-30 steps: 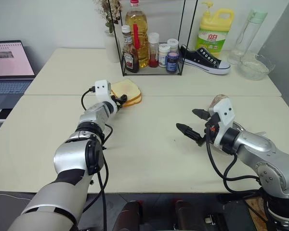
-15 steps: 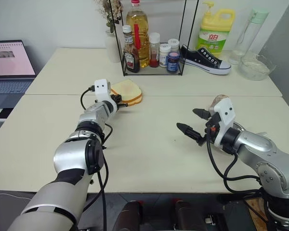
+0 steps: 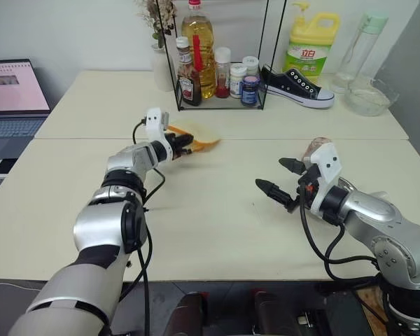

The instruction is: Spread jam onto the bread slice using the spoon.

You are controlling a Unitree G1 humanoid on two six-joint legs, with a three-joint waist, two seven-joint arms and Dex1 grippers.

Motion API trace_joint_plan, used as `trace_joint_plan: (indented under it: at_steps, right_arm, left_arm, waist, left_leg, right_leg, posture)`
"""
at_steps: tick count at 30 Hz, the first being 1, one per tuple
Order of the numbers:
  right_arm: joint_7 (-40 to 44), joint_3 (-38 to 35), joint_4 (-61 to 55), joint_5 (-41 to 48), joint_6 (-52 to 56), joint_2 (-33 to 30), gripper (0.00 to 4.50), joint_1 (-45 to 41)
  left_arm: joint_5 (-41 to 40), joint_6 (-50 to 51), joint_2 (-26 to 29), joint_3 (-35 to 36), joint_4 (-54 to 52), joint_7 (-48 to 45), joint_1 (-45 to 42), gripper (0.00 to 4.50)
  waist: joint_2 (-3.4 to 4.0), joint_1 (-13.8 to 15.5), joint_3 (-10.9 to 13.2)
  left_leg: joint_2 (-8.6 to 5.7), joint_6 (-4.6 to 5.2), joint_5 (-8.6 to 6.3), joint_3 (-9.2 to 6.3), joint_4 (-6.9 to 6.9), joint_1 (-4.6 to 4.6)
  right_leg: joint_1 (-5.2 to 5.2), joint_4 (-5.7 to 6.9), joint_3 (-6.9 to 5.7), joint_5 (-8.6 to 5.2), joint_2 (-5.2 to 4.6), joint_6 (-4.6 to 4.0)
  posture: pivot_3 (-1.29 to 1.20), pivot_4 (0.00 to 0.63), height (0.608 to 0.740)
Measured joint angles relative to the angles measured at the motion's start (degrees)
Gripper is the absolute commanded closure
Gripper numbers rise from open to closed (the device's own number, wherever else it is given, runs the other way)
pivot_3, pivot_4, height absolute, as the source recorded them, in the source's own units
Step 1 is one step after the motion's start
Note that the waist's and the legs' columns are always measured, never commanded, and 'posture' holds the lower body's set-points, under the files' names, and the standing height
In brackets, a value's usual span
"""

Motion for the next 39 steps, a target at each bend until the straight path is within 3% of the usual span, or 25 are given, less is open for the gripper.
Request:
trace_joint_plan:
  at_steps: [9, 13, 16, 21, 24, 32, 36, 39]
  right_arm:
    - [3.7, -0.8, -1.5, 3.3, 1.0, -4.1, 0.0, 2.3]
    - [4.8, -0.7, -1.7, 4.3, 1.2, -4.8, 0.0, 2.5]
    - [5.2, -0.8, -2.1, 5.0, 1.3, -5.3, 0.0, 3.0]
    - [5.8, -0.7, -2.2, 6.0, 1.3, -5.9, 0.0, 3.6]
    - [6.0, -0.7, -2.2, 6.0, 1.3, -6.1, 0.0, 4.1]
    - [6.0, -0.6, -2.2, 5.9, 1.1, -6.2, 0.0, 4.4]
    - [6.0, -1.2, -2.9, 6.1, 1.2, -6.8, 0.0, 6.7]
    - [5.7, -6.2, -3.8, 7.1, 1.9, -8.4, 0.0, 10.2]
  left_arm:
    - [-13.1, 35.7, 3.8, -8.2, -55.5, -4.3, 30.6, 4.48]
    - [-19.7, 44.7, 6.3, -8.3, -66.1, -4.5, 35.5, 4.48]
    - [-25.2, 49.7, 12.5, -8.3, -72.2, -7.4, 39.7, 4.48]
    - [-26.1, 47.0, 15.4, -9.9, -72.0, -7.4, 41.5, 4.48]
    - [-25.1, 43.4, 15.4, -11.2, -69.2, -6.5, 41.5, 3.88]
    - [-24.4, 37.7, 14.0, -13.6, -66.4, -5.5, 40.6, 1.37]
    - [-26.7, 38.3, 17.0, -13.2, -66.7, -7.0, 41.0, 0.12]
    - [-28.8, 41.7, 24.1, -9.9, -68.5, -8.1, 43.3, 0.05]
  waist:
    - [0.14, -0.5, -0.1]
    - [0.14, 0.2, -0.1]
    - [0.16, 0.2, -0.1]
    - [0.17, 0.7, -0.1]
    - [0.16, 0.7, -0.1]
    - [0.18, 0.7, -0.2]
    - [0.19, 0.5, -0.2]
    - [0.19, 0.1, -0.2]
  left_leg:
    - [0.13, 0.0, -0.01, -0.15, 0.01, 0.02]
    - [0.14, 0.0, 0.0, -0.21, 0.05, 0.02]
    - [0.13, 0.01, -0.01, -0.18, 0.02, 0.05]
    - [0.11, 0.01, -0.01, -0.21, 0.04, 0.12]
    - [0.1, 0.01, -0.01, -0.21, 0.04, 0.12]
    - [0.11, 0.02, -0.01, -0.22, 0.02, 0.2]
    - [0.13, 0.02, -0.02, -0.22, -0.02, 0.29]
    - [0.17, 0.03, -0.02, -0.18, -0.12, 0.32]
  right_leg:
    - [0.06, -0.04, 0.19, 0.0, -0.11, -0.03]
    - [0.09, 0.0, 0.11, 0.01, -0.09, -0.04]
    - [0.1, -0.04, 0.14, 0.01, -0.1, -0.04]
    - [0.26, -0.1, 0.09, 0.01, -0.11, -0.04]
    - [0.28, -0.14, 0.09, 0.01, -0.12, -0.04]
    - [0.35, -0.14, 0.08, 0.01, -0.12, -0.04]
    - [0.4, -0.15, 0.08, 0.01, -0.11, -0.04]
    - [0.36, -0.15, 0.14, -0.01, -0.09, -0.06]
  posture:
    - [0.0, 0.15, 0.74]
    - [0.0, 0.15, 0.74]
    - [0.0, 0.15, 0.74]
    - [0.0, 0.15, 0.74]
    - [0.0, 0.15, 0.74]
    - [0.0, 0.15, 0.74]
    - [0.0, 0.15, 0.74]
    - [0.0, 0.15, 0.74]
